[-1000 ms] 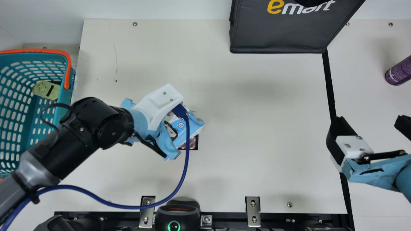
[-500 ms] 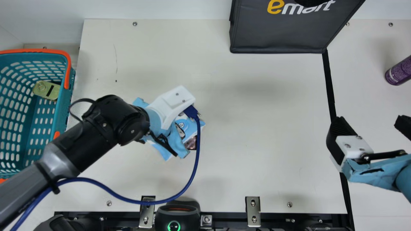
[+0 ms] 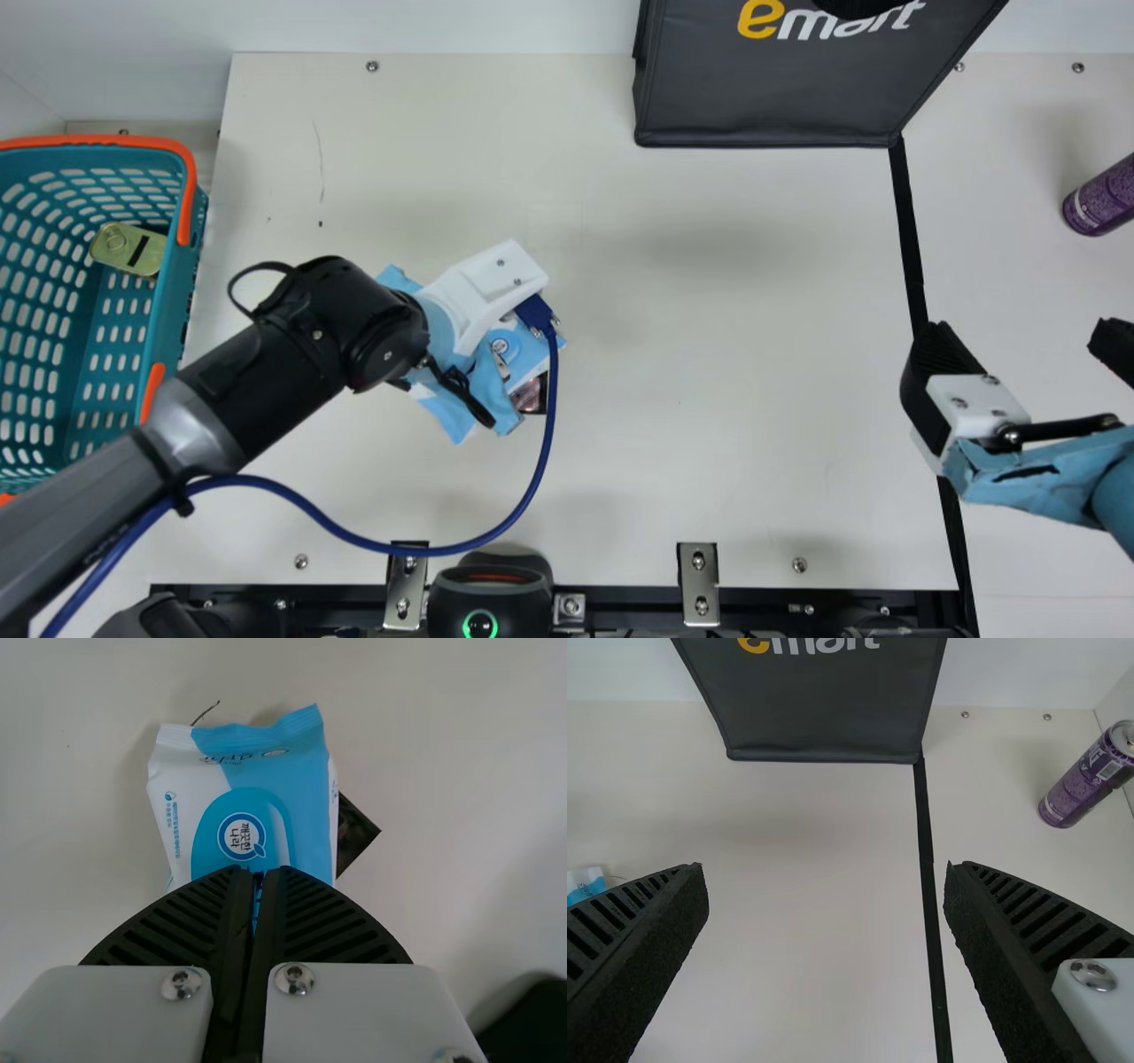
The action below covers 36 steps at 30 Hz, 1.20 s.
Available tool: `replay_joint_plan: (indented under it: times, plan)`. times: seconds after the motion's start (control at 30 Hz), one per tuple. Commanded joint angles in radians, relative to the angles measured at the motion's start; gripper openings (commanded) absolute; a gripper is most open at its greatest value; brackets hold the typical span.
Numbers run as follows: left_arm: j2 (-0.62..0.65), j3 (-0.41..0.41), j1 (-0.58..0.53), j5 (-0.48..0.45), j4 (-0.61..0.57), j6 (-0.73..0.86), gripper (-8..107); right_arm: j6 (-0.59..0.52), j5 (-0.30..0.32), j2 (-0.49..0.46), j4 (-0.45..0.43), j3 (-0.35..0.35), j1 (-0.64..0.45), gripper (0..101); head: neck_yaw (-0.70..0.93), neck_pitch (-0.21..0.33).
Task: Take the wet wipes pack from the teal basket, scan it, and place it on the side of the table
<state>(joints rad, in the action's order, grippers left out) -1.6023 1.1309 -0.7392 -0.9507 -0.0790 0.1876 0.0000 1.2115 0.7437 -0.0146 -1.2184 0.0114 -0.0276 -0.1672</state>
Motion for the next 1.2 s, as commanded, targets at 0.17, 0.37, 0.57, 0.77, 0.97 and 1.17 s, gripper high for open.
replay_joint_plan:
  times: [0.17,0.37,0.57,0.77,0.97,1.17]
  plan:
    - [-0.019,-0.034,0.003,0.039,0.015,0.004,-8,0.0,0.0,0.0,0.0,0.0,0.0,95,0.0,0.029]
    - [-0.03,-0.065,-0.001,0.071,0.017,0.004,-8,0.0,0.0,0.0,0.0,0.0,0.0,95,0.0,0.029]
    - [-0.027,-0.08,-0.003,0.086,0.019,0.001,-8,0.0,0.0,0.0,0.0,0.0,0.0,95,0.0,0.029]
    - [0.01,-0.06,-0.002,0.069,0.01,0.004,-8,0.0,0.0,0.0,0.0,0.0,0.0,95,0.0,0.029]
    - [0.059,-0.03,-0.007,0.038,0.011,0.004,-8,0.0,0.0,0.0,0.0,0.0,0.0,95,0.0,0.029]
    - [0.099,-0.022,-0.018,0.02,0.023,-0.006,-5,0.0,0.0,0.0,0.0,0.0,0.0,95,0.0,0.029]
